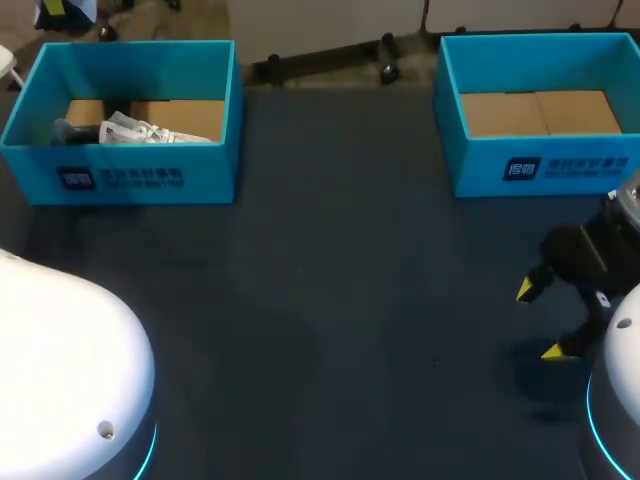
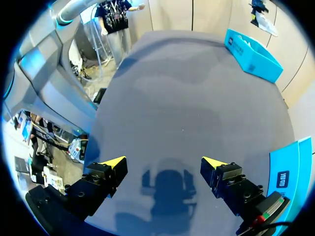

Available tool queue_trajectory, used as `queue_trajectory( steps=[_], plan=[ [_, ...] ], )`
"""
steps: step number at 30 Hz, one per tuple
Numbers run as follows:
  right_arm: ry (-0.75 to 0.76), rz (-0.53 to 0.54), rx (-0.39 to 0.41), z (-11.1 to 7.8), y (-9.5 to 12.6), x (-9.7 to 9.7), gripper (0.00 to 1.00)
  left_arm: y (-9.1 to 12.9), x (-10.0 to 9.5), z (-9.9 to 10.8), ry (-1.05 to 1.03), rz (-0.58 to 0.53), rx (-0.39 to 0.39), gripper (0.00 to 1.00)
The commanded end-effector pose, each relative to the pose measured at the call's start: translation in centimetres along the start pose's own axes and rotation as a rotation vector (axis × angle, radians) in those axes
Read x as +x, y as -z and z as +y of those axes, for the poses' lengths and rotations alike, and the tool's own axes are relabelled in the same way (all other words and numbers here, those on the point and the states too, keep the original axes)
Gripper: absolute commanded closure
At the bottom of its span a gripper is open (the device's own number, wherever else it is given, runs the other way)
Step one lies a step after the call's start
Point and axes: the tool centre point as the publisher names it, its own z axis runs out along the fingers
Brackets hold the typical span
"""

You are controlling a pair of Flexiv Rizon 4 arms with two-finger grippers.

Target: Take the shoe out of the shoebox, open the shoe tongue, remove and reinsert the insole, then place the shoe into the shoebox

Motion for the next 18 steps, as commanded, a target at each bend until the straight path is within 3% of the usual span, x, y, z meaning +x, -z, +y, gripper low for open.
queue_trajectory(
  steps=[1, 6, 13, 18],
  plan=[
    [0.0, -0.001, 0.003, 0.0, -0.1, 0.0, 0.0, -0.2, -4.3, 0.6, 0.003, 0.084, 0.011, 1.0],
    [0.0, -0.001, 0.003, 0.0, -0.1, 0.0, 0.0, -0.2, -4.3, 1.7, -0.175, 0.092, 0.075, 1.0],
    [0.0, -0.001, 0.003, 0.0, -0.1, 0.0, 0.0, 0.2, -2.1, 3.3, -0.691, 0.02, -0.045, 1.0],
    [0.0, -0.001, 0.003, 0.0, -0.1, 0.0, 0.0, 0.0, -0.5, 3.9, -0.936, -0.031, -0.188, 1.0]
  ],
)
